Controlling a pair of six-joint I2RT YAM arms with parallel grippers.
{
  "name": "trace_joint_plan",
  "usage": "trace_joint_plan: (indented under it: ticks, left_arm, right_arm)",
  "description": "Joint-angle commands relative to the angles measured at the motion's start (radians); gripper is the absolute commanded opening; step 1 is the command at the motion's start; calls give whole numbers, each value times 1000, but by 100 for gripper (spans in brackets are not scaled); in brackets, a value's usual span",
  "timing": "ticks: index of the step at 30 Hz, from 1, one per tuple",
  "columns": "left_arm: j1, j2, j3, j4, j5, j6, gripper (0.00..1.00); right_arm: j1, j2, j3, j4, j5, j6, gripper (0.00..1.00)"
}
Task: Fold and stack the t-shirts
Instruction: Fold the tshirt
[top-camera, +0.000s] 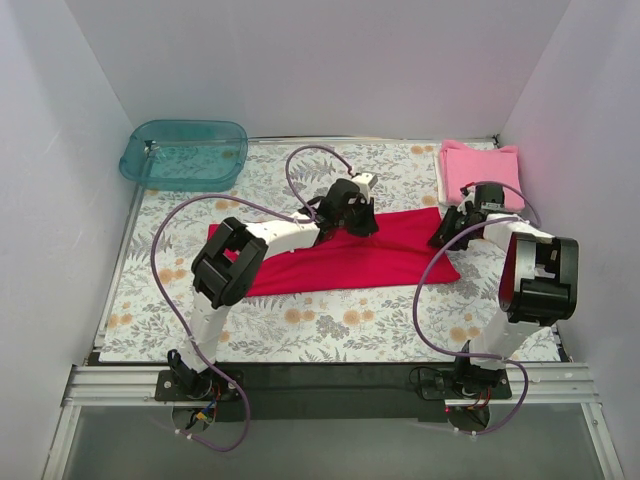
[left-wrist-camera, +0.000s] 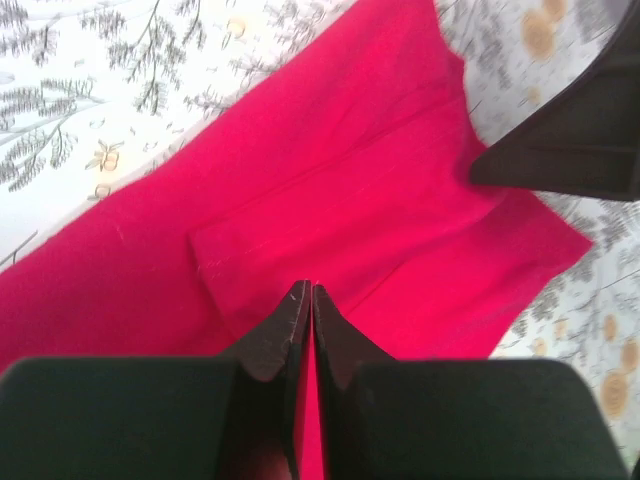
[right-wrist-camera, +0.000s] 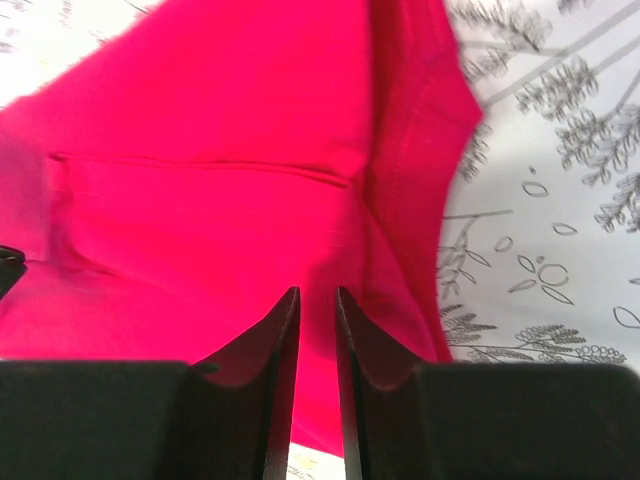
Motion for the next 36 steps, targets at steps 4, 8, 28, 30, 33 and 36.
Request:
trace_joint_plan:
  ticks: [4,8,28,30,33,36]
  left_arm:
    - [11,7,-75,-32,-50,17,5]
    - [18,-15,-75,-49,-71,21,8]
    - [114,-289,-146,-369,-398,137,70]
    - [148,-298,-170,-371,-392,127,69]
    - [180,-303,-207,-371,-390,106,69]
    - [203,-285,-232,-372,-377,100,68]
  right_arm:
    - [-1,4,-40,23,71,-19,24]
    - [4,-24,-14,-7,114,-36,29]
    - [217,-198,-65,-170,237,64,41]
    - [231,-199,-85,-159,235,79,42]
    - [248,-194,-115,-144,221,93,42]
    - [260,-168,-123,-135,218,104,42]
